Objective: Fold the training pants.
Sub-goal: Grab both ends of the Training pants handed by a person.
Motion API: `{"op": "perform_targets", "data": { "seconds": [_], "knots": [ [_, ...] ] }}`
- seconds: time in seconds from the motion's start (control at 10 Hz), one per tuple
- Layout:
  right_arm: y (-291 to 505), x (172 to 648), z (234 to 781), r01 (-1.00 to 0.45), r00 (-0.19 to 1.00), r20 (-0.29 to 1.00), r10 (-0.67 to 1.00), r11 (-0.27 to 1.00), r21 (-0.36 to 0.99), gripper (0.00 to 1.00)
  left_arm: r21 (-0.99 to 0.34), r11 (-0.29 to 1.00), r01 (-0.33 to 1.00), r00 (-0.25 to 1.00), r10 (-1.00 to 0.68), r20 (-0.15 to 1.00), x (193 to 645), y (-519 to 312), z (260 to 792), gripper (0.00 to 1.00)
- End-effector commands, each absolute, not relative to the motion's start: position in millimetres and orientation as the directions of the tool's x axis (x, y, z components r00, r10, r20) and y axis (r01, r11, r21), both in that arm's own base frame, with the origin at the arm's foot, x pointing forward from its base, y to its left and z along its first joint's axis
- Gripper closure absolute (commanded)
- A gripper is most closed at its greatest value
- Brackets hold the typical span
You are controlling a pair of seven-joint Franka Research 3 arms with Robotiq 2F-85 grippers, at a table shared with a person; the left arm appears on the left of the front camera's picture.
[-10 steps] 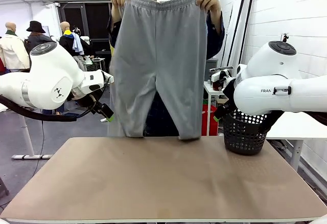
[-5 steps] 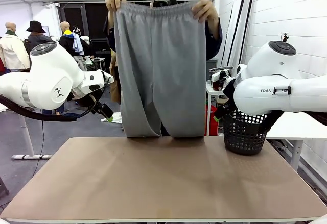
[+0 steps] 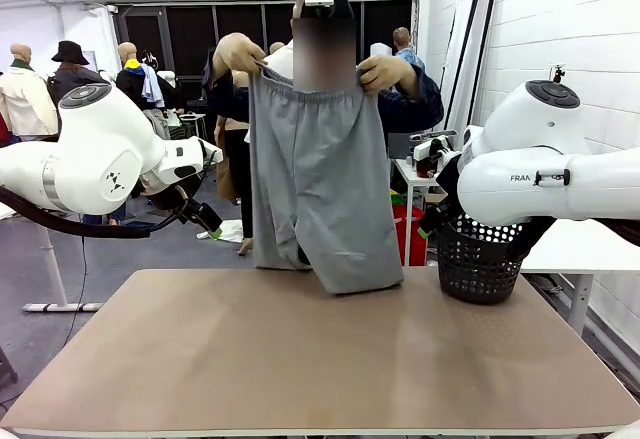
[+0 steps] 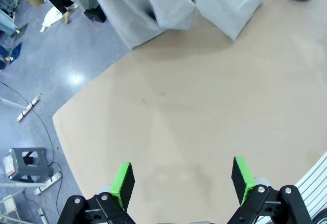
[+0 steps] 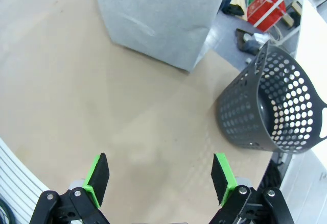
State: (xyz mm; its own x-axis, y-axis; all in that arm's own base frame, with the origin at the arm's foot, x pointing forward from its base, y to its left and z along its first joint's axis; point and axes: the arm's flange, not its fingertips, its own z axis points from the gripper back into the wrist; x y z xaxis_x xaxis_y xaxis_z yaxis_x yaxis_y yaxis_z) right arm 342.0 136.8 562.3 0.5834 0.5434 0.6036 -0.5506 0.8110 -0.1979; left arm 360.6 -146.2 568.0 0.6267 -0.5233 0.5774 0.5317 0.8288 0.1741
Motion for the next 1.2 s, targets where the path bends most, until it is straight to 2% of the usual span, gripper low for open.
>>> {"op": "perform_targets", "data": {
  "seconds": [0.0, 1.1],
  "knots": [
    [136.5, 342.1, 562.6, -0.551, 0.583, 0.605, 0.543, 0.811, -0.197, 0.0, 0.173, 0.828, 0.534, 0.625, -0.524, 0.578, 360.5, -145.7, 568.3, 0.0],
    [136.5, 342.1, 562.6, -0.551, 0.583, 0.605, 0.543, 0.811, -0.197, 0.0, 0.173, 0.828, 0.534, 0.625, -0.524, 0.578, 360.5, -145.7, 568.3, 0.0]
  ]
}}
